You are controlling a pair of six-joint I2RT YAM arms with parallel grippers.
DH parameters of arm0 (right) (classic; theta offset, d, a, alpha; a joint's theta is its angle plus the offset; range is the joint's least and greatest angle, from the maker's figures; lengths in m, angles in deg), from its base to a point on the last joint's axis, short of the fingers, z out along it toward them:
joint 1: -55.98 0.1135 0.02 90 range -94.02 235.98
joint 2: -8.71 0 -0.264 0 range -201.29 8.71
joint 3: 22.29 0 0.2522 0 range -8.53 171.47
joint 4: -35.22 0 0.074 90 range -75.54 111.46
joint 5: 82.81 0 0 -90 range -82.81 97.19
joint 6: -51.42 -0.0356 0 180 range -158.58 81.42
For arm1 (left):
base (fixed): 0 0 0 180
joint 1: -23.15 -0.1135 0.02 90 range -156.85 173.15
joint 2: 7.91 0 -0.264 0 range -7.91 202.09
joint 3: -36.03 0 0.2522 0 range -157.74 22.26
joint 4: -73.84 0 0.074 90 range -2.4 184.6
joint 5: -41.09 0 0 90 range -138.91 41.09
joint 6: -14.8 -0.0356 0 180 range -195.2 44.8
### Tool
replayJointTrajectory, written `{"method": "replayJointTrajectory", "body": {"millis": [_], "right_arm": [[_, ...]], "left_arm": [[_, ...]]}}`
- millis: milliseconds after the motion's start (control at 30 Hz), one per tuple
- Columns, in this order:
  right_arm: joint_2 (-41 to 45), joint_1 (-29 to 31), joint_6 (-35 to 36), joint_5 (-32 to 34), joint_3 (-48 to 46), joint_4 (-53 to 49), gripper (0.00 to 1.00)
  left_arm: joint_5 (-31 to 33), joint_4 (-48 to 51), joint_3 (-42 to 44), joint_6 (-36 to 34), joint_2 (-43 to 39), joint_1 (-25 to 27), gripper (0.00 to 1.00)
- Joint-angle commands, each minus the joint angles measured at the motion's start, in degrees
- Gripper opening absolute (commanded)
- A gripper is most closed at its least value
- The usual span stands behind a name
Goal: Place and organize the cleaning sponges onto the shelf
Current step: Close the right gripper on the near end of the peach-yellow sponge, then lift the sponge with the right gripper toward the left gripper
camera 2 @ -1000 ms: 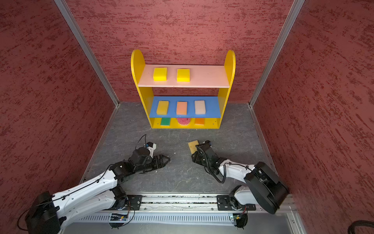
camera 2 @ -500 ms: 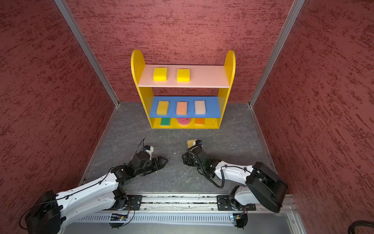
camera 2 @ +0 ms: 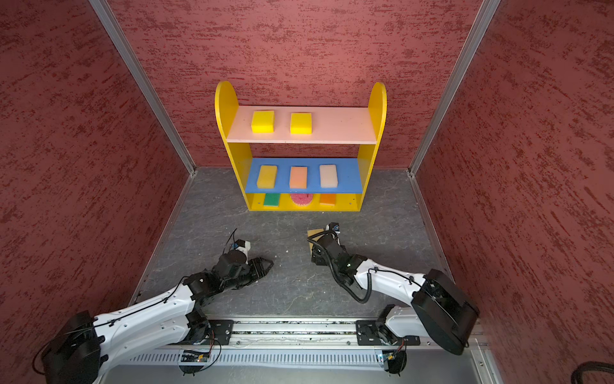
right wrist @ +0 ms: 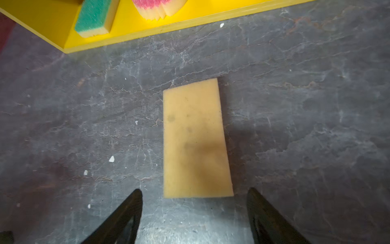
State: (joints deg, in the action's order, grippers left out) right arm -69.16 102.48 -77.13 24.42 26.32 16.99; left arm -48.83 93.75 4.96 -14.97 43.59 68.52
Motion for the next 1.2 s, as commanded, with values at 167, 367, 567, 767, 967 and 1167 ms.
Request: {"method": "replayJointTrajectory", "body": {"millis": [167, 367, 567, 767, 967, 1167], "right_arm": [[-8.38, -0.01, 6.55, 1.17, 6.76, -2.08, 0.79], [-11.92, 0.02, 10.05, -0.35, 9.98, -1.74, 0.79], [-18.58, -0.01, 11.36, 3.35, 15.27, -6.02, 0.79], [-25.96, -0.09, 12.35, 8.14, 20.84, -11.86, 0.7], [-26.51, -0.18, 11.5, 5.07, 19.61, -9.38, 0.33], [-23.15, -0.18, 11.26, -0.59, 17.58, -6.32, 0.05]], "left_arm": [[2.51, -0.39, 0.86, 1.2, 1.82, 0.24, 0.56], [1.84, -3.46, -0.47, 0.48, 6.81, -1.4, 0.56], [-0.41, -6.03, -1.26, 0.04, 11.31, -3.37, 0.56], [-2.24, -8.08, -1.06, 0.31, 13.13, -4.98, 0.56], [-3.94, -7.21, -2.12, -0.42, 13.21, -6.68, 0.55], [-5.18, -7.38, -3.48, -1.45, 13.36, -7.3, 0.6]]}}
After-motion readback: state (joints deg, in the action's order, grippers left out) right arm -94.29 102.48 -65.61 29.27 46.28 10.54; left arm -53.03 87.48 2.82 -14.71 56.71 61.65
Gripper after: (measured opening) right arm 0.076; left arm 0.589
